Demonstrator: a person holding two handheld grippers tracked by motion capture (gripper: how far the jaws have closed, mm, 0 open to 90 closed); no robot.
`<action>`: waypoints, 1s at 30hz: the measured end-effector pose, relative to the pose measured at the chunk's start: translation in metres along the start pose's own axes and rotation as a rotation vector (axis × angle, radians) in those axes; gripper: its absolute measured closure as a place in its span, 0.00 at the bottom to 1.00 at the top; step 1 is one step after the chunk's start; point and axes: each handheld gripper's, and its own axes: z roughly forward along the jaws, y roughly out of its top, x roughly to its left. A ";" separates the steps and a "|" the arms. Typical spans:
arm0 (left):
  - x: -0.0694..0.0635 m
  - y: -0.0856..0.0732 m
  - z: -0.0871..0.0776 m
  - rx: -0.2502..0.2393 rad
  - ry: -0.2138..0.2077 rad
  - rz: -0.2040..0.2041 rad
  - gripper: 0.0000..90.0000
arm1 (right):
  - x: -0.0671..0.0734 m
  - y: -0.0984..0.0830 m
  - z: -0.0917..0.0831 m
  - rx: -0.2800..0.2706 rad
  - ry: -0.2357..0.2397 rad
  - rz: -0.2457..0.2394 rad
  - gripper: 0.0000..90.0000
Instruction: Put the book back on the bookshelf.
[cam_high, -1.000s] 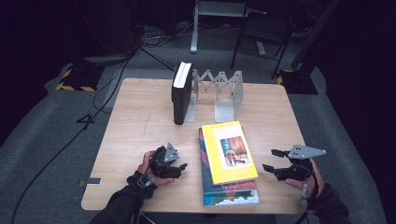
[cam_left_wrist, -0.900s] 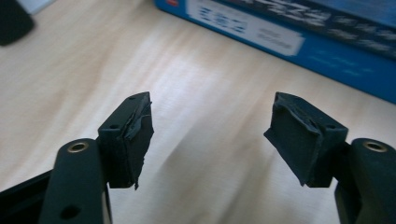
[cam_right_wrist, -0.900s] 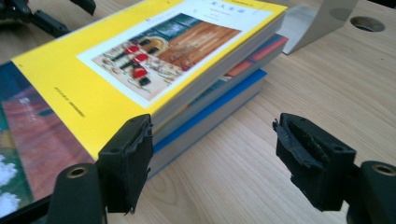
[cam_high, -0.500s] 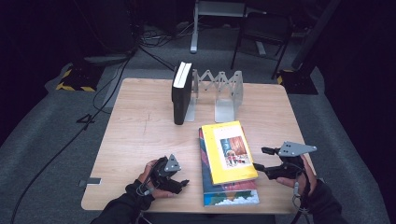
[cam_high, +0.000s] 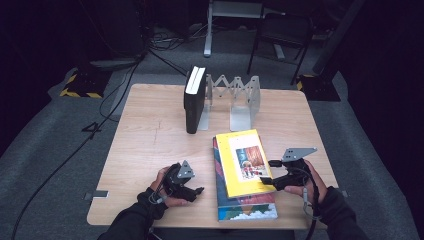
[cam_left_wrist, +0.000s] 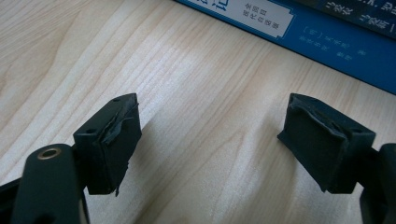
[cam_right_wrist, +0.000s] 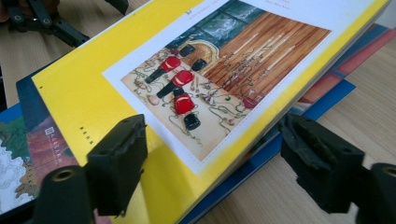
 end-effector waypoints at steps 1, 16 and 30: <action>0.000 0.000 0.000 -0.002 0.000 -0.002 0.22 | -0.002 0.001 0.001 0.007 0.008 0.000 0.22; 0.000 0.004 0.004 -0.002 0.005 -0.006 0.21 | -0.001 0.012 0.007 0.045 0.010 -0.046 0.24; 0.003 0.006 0.006 -0.006 0.007 -0.003 0.21 | -0.008 0.024 0.007 -0.032 0.058 -0.057 0.40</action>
